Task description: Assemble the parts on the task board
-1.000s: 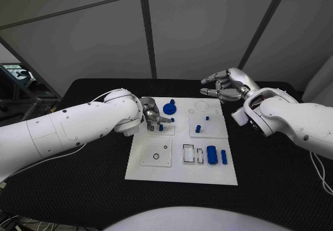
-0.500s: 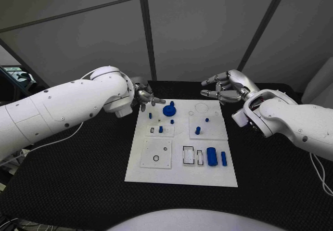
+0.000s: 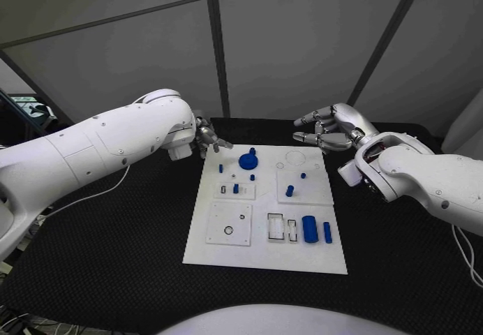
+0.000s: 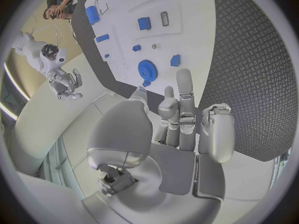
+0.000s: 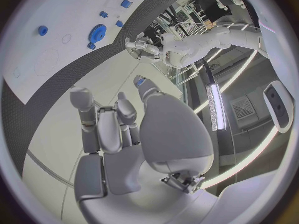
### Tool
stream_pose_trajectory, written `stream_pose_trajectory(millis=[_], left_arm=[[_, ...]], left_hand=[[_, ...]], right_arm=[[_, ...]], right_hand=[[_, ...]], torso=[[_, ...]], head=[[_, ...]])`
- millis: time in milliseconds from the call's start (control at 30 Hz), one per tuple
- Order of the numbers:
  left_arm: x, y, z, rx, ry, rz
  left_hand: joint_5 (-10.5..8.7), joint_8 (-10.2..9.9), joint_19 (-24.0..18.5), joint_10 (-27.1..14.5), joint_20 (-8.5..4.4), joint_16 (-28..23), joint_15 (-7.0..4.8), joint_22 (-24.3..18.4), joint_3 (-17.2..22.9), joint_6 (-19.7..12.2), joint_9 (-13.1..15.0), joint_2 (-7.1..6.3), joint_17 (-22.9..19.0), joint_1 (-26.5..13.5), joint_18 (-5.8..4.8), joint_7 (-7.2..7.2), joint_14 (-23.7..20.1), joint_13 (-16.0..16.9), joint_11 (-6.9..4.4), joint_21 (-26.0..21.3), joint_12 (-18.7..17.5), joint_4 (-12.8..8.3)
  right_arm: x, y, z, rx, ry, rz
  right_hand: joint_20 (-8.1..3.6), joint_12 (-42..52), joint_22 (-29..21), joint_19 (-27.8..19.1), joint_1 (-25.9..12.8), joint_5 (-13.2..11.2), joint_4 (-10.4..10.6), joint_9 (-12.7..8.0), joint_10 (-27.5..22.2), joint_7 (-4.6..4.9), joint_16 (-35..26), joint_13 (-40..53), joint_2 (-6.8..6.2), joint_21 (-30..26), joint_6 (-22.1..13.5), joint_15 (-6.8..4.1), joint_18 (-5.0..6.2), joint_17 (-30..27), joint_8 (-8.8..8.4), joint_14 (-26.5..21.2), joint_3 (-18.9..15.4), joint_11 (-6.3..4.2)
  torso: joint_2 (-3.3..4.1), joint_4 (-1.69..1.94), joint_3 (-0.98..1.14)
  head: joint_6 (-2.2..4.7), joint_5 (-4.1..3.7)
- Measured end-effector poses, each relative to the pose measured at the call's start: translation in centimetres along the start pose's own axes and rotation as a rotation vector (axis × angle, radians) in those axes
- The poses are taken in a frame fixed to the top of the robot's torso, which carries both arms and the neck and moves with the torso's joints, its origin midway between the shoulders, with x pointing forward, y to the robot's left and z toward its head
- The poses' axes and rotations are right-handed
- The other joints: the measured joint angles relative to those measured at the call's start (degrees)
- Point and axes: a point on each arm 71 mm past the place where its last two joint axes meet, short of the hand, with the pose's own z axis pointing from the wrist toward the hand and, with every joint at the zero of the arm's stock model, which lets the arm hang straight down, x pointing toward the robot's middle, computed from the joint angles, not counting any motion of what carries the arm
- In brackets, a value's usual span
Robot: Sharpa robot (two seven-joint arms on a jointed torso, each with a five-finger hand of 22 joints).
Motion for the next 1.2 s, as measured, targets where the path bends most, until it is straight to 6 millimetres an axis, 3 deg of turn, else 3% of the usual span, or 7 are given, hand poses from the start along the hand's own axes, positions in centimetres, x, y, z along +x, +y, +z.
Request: stream_pose_trajectory(millis=[133, 1000, 1200], left_arm=[[0.3, 0.6, 1.0, -0.037, 0.033, 0.016], [2.0, 0.9, 3.1, -0.081, 0.144, 0.084], [2.1, 1.0, 3.1, -0.081, 0.159, 0.093]], left_hand=[[0.00, 1.7, 0.0, 0.9, 0.00, 0.0, 0.00, 0.0, -0.7, 1.4, 0.8, 0.23, 0.1, 0.2, 0.00, -0.62, 0.0, 1.8, -0.50, -0.2, 1.6, -0.1], [0.00, 2.2, 0.0, 0.6, 0.00, 0.0, 0.00, 0.0, -1.5, 1.4, 1.4, 0.79, 0.0, -0.3, 0.00, -0.61, 0.0, 1.0, -0.74, -0.4, 1.4, 0.1], [0.00, 2.5, 0.0, 0.4, -0.01, 0.0, 0.00, 0.0, -1.7, 1.3, 1.7, 1.45, 0.0, 0.4, 0.00, -0.66, 0.0, 0.9, -0.50, -0.4, 1.4, -0.1]], right_arm=[[0.1, 0.1, 0.0, -0.003, 0.002, 0.001], [0.3, 0.2, 0.1, -0.006, 0.005, 0.003], [0.3, 0.2, 0.2, -0.006, 0.005, 0.003]], right_hand=[[0.00, 0.0, 0.0, 0.0, 0.0, 0.2, 0.0, 0.0, 0.0, 0.00, 0.0, 0.0, 0.00, 0.0, 0.0, 0.00, 0.00, 0.1, 0.00, 0.0, 0.0, 0.00], [0.00, 0.0, 0.0, 0.0, 0.0, 0.2, 0.0, 0.0, 0.0, 0.00, 0.0, 0.0, 0.00, 0.0, 0.0, 0.00, 0.00, 0.0, 0.00, 0.0, 0.0, 0.00], [0.00, 0.0, 0.0, 0.0, 0.0, 0.2, 0.0, 0.0, 0.0, 0.00, 0.0, 0.0, 0.00, 0.0, 0.0, 0.00, 0.00, 0.0, 0.00, 0.0, 0.0, 0.00]], torso=[[0.00, -0.03, 0.01], [-0.01, -0.10, 0.00], [-0.03, -0.04, -0.01]], head=[[-0.06, 0.20], [-0.47, 0.07], [-0.61, 0.07]])
